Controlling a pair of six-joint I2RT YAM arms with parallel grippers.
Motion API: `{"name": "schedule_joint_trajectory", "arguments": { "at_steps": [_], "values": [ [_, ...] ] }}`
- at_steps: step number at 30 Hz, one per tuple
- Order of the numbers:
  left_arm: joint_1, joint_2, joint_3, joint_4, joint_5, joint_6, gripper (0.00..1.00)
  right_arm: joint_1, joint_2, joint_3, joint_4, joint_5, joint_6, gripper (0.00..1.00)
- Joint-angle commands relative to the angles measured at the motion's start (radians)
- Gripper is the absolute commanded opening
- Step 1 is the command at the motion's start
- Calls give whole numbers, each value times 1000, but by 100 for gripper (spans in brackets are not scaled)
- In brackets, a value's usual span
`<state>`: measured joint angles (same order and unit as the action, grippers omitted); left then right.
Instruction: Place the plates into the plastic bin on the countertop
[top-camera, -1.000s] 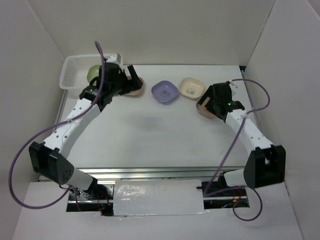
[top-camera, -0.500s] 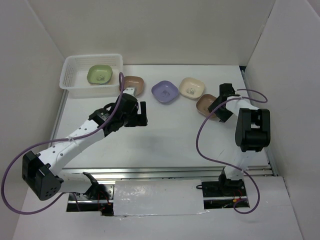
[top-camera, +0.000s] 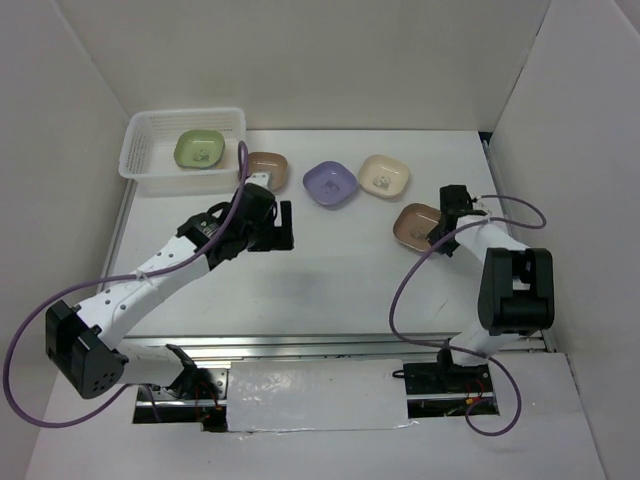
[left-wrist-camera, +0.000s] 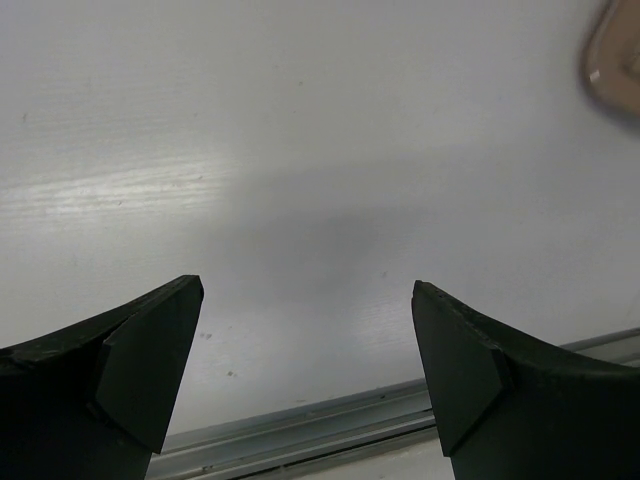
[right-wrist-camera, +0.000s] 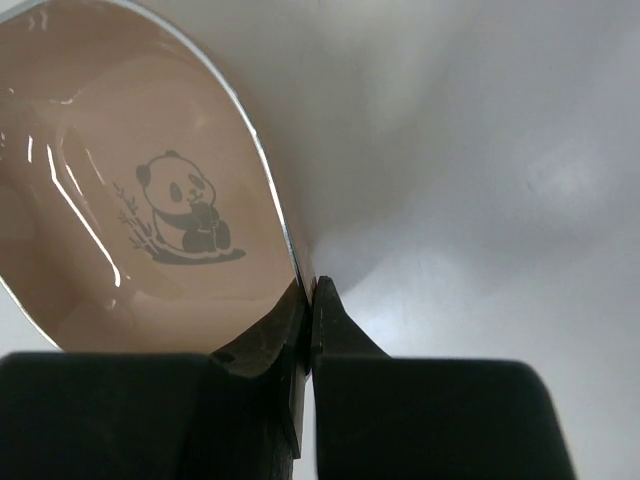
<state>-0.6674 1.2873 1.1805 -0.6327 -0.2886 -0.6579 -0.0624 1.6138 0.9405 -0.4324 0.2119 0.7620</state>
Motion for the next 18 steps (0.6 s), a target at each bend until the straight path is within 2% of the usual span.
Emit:
{"name": "schedule_joint_trajectory", "arguments": {
  "at_steps": [1, 2, 4, 9, 12, 15, 18],
  "values": [
    [-24, 62, 137, 57, 65, 36, 99, 140, -124, -19, -110, 226, 8, 0],
    [-34, 119, 166, 57, 78, 46, 99, 239, -130, -3, -147, 272, 28, 0],
    [-47, 168, 234, 74, 106, 55, 99, 340, -144, 7, -224, 352, 81, 0],
    [-51, 323, 332, 79, 157, 76, 99, 614, -201, 41, -255, 345, 187, 0],
    [-44, 386, 366, 42, 149, 76, 99, 717, -238, 90, -250, 319, 212, 0],
    [-40, 421, 344, 33, 149, 73, 99, 763, -272, 129, -233, 307, 226, 0],
    [-38, 440, 309, 44, 154, 64, 94, 797, -313, 129, -174, 265, 238, 0]
  ]
}}
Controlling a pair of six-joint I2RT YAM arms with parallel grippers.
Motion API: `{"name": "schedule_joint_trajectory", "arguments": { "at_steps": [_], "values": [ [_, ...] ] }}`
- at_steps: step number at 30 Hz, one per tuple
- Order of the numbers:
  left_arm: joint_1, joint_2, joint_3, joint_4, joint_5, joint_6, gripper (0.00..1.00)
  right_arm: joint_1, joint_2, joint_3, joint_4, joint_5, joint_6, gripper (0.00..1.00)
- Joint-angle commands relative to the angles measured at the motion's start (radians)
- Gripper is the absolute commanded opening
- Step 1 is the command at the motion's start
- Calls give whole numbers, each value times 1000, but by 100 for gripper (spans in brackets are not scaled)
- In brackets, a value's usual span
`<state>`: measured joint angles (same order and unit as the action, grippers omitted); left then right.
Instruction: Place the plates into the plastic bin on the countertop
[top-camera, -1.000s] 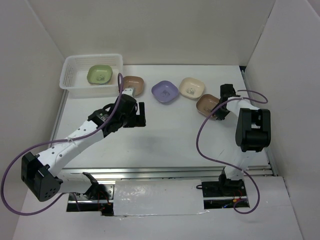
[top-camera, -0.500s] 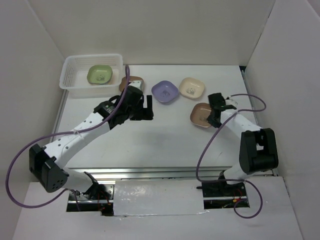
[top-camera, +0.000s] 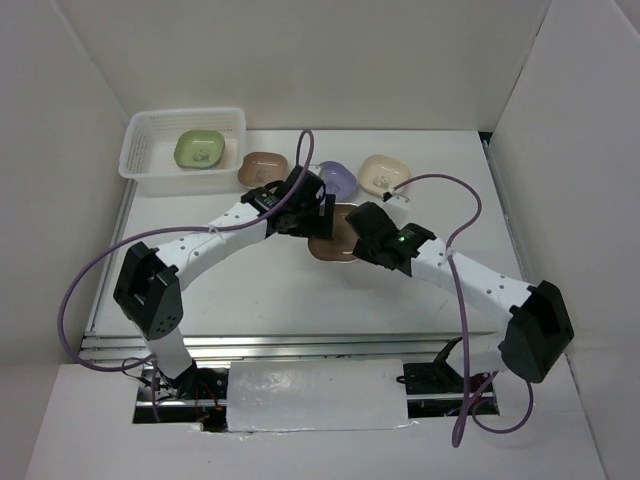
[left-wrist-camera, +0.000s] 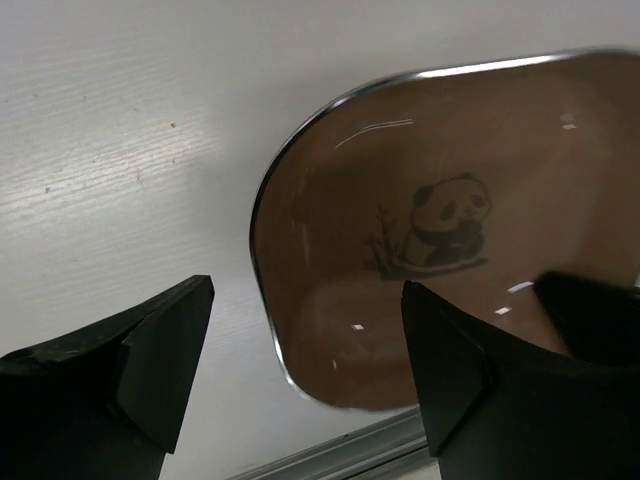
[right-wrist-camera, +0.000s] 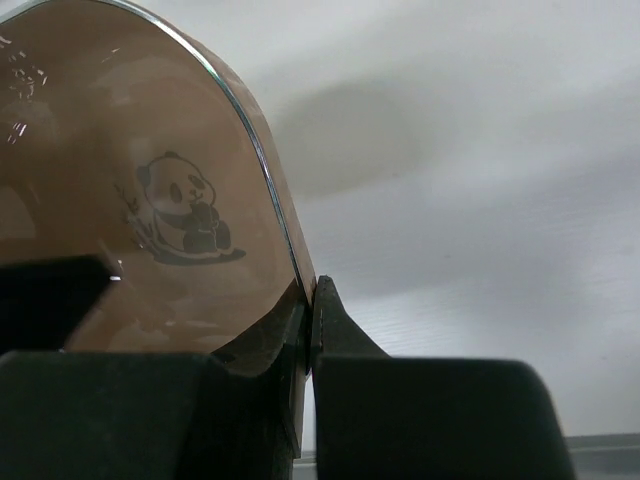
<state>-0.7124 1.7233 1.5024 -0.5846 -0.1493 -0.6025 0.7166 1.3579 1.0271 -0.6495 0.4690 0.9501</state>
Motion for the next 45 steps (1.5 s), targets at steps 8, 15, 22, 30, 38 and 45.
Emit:
{"name": "schedule_joint_trajectory", "arguments": {
  "at_steps": [8, 15, 22, 30, 38, 45],
  "values": [
    [16, -10, -41, -1, -12, -14, 0, 35, -86, 65, 73, -15, 36, 2],
    [225, -57, 100, -25, -193, 45, 0, -38, -176, 8, 53, -3, -19, 100],
    [571, 10, 105, 438, -23, 228, 0, -212, -279, -169, 148, -166, -160, 100],
    [796, 389, 487, 462, 197, 417, 0, -266, -283, -239, 270, -346, -238, 100],
    [904, 576, 616, 466, 286, 426, 0, -189, -252, -237, 332, -408, -255, 100],
    [929, 624, 630, 462, 258, 440, 17, -146, -221, -205, 364, -400, -267, 100]
  ]
}}
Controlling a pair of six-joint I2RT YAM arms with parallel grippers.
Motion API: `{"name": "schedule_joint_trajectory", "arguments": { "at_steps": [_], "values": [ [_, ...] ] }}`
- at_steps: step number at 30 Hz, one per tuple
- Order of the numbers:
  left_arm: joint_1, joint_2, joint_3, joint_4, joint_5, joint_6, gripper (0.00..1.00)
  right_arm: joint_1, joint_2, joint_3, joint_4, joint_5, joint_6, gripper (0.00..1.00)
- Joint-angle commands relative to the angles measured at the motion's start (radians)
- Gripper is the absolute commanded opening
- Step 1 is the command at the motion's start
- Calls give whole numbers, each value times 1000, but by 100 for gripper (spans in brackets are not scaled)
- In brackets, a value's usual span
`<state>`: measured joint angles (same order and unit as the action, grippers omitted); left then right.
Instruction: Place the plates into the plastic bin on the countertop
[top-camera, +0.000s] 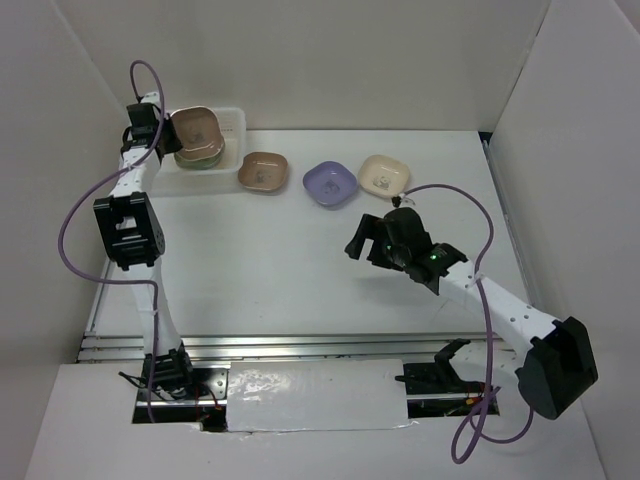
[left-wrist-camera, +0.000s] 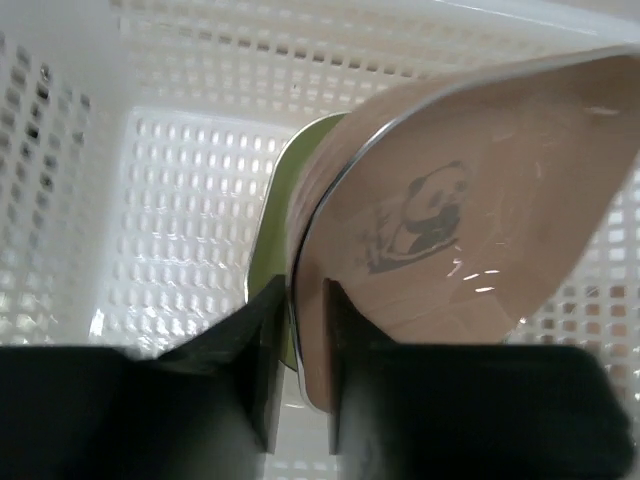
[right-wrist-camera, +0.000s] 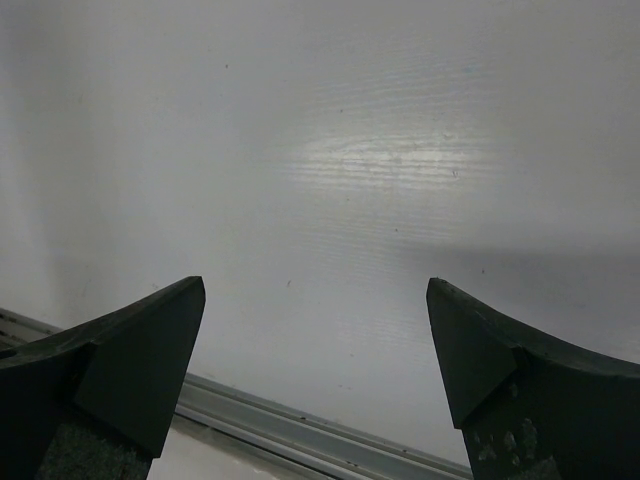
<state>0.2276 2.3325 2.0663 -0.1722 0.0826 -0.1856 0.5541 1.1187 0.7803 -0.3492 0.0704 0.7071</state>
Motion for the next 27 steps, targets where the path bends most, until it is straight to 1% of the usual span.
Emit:
{"name": "schedule_joint_trajectory", "arguments": {
  "at_steps": [1, 2, 3, 4, 5, 6, 7, 9, 10, 11, 12, 13, 14, 15, 16, 17, 18, 19, 20, 21, 23, 24, 25, 26, 27],
  "values": [
    [-11, 24, 104, 10, 8, 26, 36, 18, 23, 45, 65, 2, -24, 100],
    [-11, 33, 116, -3, 2, 28, 63, 21, 33, 53, 67, 2, -27, 100],
    [-14, 30, 120, -7, -1, 32, 75, 18, 39, 56, 67, 2, -34, 100],
    [-22, 18, 104, 0, -47, 25, 90, 18, 47, 60, 67, 5, -37, 100],
    [-22, -10, 92, 13, -50, 18, 99, 17, 59, 66, 64, 11, -37, 100],
    [-22, -31, 74, 28, -59, 6, 99, 9, 67, 74, 62, 15, -35, 100],
    [-22, -56, 40, 39, -76, -41, 99, -14, 81, 76, 68, 16, -37, 100],
    [-20, -149, -9, 82, -128, -105, 99, -55, 98, 79, 93, 9, -23, 100],
    [-24, -189, -64, 88, -145, -188, 99, -118, 133, 82, 110, -4, -23, 100],
    [-27, -270, -93, 86, -161, -228, 99, -153, 162, 114, 121, -4, -18, 100],
    [-33, -312, -151, 68, -173, -315, 99, -193, 197, 143, 121, 5, -12, 100],
    [-52, -356, -178, 50, -178, -352, 99, -262, 286, 178, 116, 28, -14, 100],
    [-69, -437, -198, -22, -200, -386, 99, -288, 343, 273, 74, 96, 1, 100],
    [-114, -475, -237, -51, -214, -411, 99, -311, 457, 328, 53, 124, -1, 100],
    [-146, -508, -257, -78, -233, -405, 99, -362, 514, 376, 12, 144, -3, 100],
    [-175, -566, -274, -119, -306, -396, 99, -385, 573, 487, -16, 128, -4, 100],
    [-204, -581, -296, -133, -334, -378, 99, -407, 623, 541, -37, 108, -9, 100],
    [-220, -596, -299, -150, -337, -368, 99, -436, 707, 581, -65, 97, -12, 100],
    [-218, -593, -270, -246, -336, -382, 99, -445, 740, 638, -65, 88, -20, 100],
    [-247, -595, -259, -281, -310, -408, 99, -460, 791, 687, -63, 91, -27, 100],
    [-267, -620, -279, -360, -267, -420, 99, -470, 851, 749, -79, 72, -41, 100],
    [-305, -640, -303, -362, -270, -419, 99, -470, 916, 792, -95, 63, -47, 100],
    [-332, -701, -339, -356, -273, -420, 99, -468, 953, 873, -134, 59, -58, 100],
    [-383, -740, -415, -325, -280, -404, 99, -465, 1022, 916, -157, 51, -64, 99],
    [-407, -769, -451, -317, -287, -400, 99, -465, 1055, 963, -203, 48, -70, 99]
  ]
}}
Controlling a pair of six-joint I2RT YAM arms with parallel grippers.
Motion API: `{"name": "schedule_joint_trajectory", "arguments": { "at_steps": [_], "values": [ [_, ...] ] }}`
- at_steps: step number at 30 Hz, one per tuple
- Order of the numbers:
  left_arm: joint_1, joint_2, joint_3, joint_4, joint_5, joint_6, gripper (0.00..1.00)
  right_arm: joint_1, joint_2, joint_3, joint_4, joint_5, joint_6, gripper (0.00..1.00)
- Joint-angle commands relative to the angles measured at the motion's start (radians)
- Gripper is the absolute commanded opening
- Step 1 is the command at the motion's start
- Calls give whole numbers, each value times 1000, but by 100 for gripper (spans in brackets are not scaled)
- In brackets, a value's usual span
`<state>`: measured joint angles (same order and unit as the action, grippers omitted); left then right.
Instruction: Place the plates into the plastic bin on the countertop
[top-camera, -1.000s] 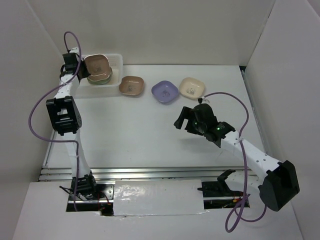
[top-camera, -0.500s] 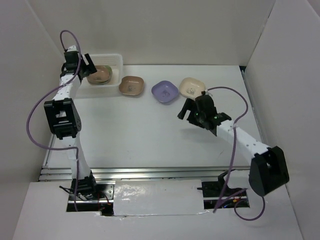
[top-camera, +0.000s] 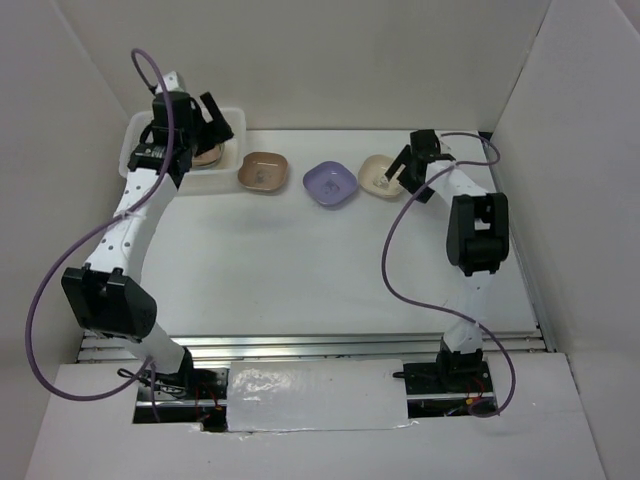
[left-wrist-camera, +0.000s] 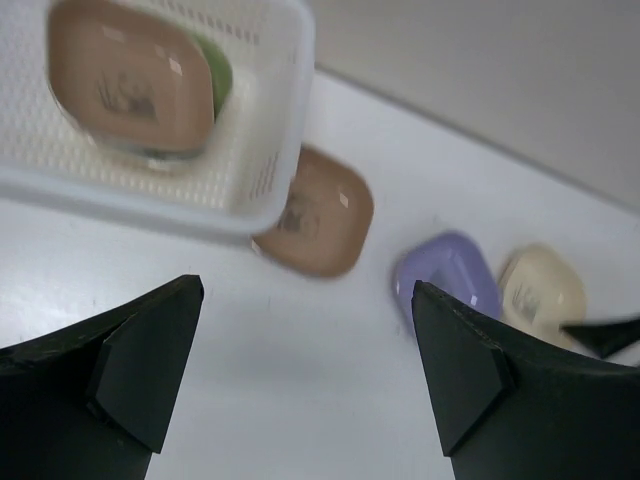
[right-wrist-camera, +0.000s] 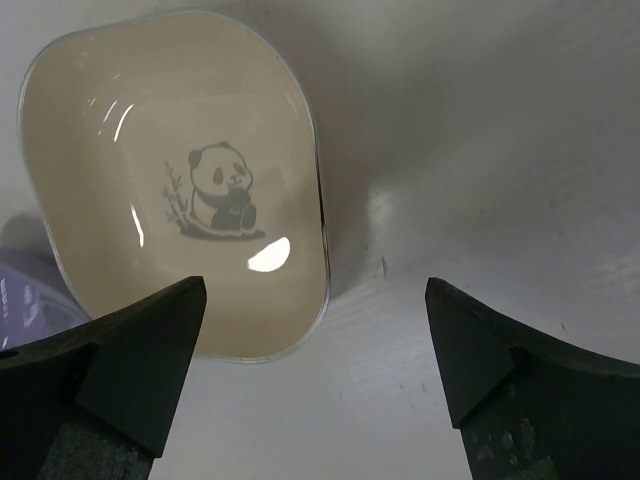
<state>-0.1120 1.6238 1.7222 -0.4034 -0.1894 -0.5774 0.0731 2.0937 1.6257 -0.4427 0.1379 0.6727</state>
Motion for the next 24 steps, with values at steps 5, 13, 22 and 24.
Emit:
{"name": "schedule_joint_trajectory", "arguments": {
  "at_steps": [5, 13, 22, 24],
  "values": [
    [-193, -202, -252, -103, -42, 10, 99, 10, 192, 284, -206, 6, -41, 79],
    [-285, -200, -297, -161, -75, 19, 99, -25, 174, 203, -206, -35, -3, 0],
    [-454, 85, 28, -192, 102, 108, 99, 134, -306, -173, -189, 394, 25, 0],
    [-472, 172, 120, -209, 154, 108, 99, 194, -372, -242, -214, 453, 21, 0]
  ]
}}
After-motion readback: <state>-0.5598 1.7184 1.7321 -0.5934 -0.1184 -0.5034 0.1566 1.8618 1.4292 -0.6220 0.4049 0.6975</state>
